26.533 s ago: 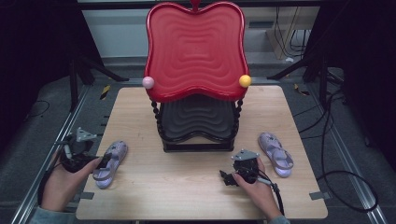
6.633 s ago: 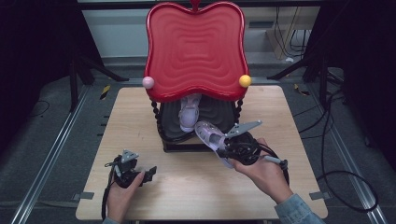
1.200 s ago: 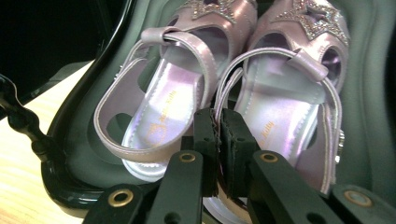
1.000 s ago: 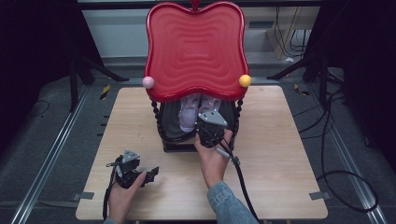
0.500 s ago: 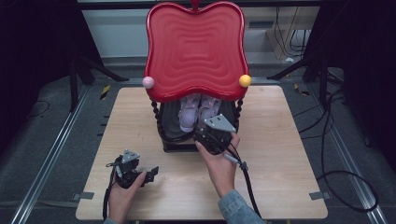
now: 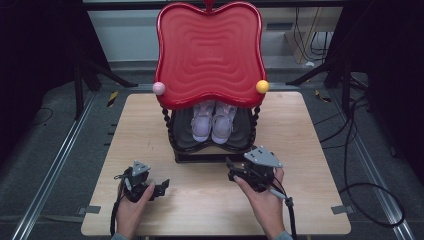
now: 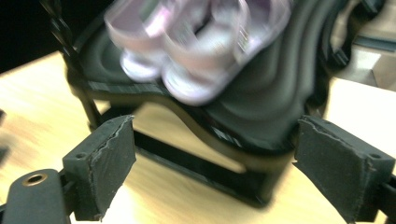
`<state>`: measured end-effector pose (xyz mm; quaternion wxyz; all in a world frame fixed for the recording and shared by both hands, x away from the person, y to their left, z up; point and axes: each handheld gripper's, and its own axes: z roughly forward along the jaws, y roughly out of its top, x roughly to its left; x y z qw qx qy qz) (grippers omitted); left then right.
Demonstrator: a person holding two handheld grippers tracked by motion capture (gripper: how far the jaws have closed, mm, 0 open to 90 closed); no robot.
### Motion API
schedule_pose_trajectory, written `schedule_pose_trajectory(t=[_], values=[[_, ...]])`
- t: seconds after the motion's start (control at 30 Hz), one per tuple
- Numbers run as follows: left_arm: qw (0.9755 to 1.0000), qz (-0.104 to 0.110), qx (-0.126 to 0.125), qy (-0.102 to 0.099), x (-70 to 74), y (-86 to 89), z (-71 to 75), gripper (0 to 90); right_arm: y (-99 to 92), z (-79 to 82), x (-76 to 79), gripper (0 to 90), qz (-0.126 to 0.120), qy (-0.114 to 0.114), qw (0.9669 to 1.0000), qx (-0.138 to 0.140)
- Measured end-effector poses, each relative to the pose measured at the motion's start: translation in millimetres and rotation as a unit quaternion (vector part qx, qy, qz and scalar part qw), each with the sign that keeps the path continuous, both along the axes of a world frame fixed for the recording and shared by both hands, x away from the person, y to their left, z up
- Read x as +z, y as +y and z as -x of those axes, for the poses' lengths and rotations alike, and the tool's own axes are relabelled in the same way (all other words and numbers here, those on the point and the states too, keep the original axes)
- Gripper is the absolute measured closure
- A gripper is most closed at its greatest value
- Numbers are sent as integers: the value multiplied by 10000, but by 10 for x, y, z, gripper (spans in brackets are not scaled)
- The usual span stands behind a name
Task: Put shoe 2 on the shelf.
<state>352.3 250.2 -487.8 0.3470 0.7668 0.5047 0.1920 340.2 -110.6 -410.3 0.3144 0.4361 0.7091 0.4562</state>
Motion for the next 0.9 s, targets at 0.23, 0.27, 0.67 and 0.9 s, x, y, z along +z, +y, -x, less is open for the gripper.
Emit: schedule_pose_trajectory(t=[0.23,0.27,0.67,0.9], values=[[9996,-192,189,63,-102,97,-63,56,-398,-28,-324,101,144,357,9991,-178],[9996,-196,215,66,-111,111,-70,56,-459,-48,-373,101,146,402,9989,-204],[9985,-413,359,-43,-217,167,-133,21,-1029,-252,-928,132,353,1311,9886,-648],[9986,-389,353,-63,-223,186,-148,14,-1090,-306,-1029,100,326,1562,9850,-653]])
